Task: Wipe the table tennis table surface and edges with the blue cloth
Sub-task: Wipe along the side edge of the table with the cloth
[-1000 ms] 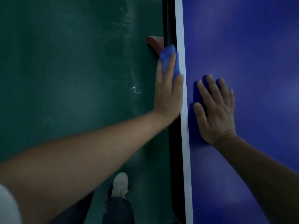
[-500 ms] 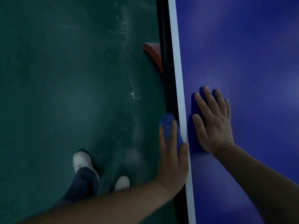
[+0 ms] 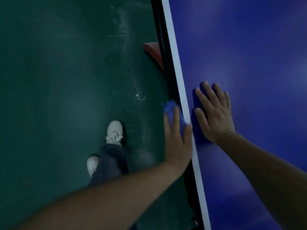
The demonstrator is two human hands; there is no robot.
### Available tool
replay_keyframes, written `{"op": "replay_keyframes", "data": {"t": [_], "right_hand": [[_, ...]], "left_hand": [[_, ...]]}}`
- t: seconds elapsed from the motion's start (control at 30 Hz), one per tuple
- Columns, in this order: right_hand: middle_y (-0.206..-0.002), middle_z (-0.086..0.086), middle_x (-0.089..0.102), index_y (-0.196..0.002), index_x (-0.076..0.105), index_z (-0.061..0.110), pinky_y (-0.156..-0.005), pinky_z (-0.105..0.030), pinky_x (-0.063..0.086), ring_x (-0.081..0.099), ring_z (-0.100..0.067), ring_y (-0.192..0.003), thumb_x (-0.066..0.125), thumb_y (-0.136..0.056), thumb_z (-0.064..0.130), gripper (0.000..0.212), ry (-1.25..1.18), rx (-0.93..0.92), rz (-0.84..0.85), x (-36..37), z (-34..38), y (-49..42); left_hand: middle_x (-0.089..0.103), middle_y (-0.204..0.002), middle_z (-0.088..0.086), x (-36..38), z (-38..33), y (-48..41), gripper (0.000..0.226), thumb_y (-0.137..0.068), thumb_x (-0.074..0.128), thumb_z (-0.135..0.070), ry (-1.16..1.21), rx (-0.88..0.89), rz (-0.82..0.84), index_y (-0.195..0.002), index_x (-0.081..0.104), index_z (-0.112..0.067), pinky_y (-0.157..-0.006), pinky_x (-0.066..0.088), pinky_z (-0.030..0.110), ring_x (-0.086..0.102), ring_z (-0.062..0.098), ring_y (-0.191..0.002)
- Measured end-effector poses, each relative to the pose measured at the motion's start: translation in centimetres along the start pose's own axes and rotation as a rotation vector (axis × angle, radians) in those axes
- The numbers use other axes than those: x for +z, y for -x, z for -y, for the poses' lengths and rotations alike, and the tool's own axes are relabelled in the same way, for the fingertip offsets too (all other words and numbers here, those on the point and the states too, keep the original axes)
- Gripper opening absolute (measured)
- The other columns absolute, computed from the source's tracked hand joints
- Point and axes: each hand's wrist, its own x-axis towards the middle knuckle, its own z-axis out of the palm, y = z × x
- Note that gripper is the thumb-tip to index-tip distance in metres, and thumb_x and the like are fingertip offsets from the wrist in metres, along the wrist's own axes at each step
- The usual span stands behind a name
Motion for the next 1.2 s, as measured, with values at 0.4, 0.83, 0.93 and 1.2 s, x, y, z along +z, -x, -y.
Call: {"op": "replay_keyframes", "data": {"t": [0.4, 0.83, 0.93, 1.2], "right_hand": [[-0.163, -0.001, 0.027, -0.154, 0.036, 0.026, -0.119, -0.044, 0.015, 0.018, -0.028, -0.151, 0.032, -0.103, 0.047, 0.056, -0.057, -0.002, 0.067, -2.6, 0.3, -9.0], [-0.167, 0.0, 0.015, -0.159, 0.022, 0.028, -0.123, -0.048, 0.009, 0.008, -0.028, -0.154, 0.023, -0.104, 0.051, 0.06, 0.024, -0.092, 0.076, -3.6, -0.9, -25.1], [-0.166, -0.004, 0.02, -0.158, 0.026, 0.023, -0.122, -0.048, 0.015, 0.013, -0.031, -0.153, 0.021, -0.104, 0.052, 0.062, 0.024, -0.138, 0.055, -4.6, -1.4, -31.0], [-0.168, 0.002, 0.012, -0.16, 0.02, 0.028, -0.124, -0.054, 0.002, 0.004, -0.029, -0.155, 0.023, -0.105, 0.051, 0.06, -0.011, -0.12, -0.006, -4.1, -0.6, -37.5]], "left_hand": [[0.001, -0.169, -0.003, -4.0, -7.5, -21.7, 0.059, -0.108, 0.041, -0.032, -0.028, -0.022, -0.072, -0.161, 0.015, -0.031, -0.11, 0.009, 0.01, 0.009, 0.003, -0.15], [0.006, -0.169, -0.004, -4.2, -8.2, -26.0, 0.055, -0.107, 0.043, -0.033, -0.028, -0.015, -0.112, -0.157, 0.019, -0.034, -0.106, 0.003, -0.004, 0.001, -0.001, -0.152], [0.013, -0.168, 0.001, -5.9, -10.9, -34.5, 0.055, -0.108, 0.044, -0.027, -0.012, 0.034, -0.167, -0.159, 0.024, -0.022, -0.103, 0.005, -0.007, 0.008, 0.007, -0.153], [-0.002, -0.169, -0.007, -4.8, -6.5, -23.3, 0.06, -0.107, 0.038, -0.036, -0.032, 0.049, 0.009, -0.159, 0.009, -0.03, -0.126, 0.005, 0.029, -0.005, 0.005, -0.154]]}}
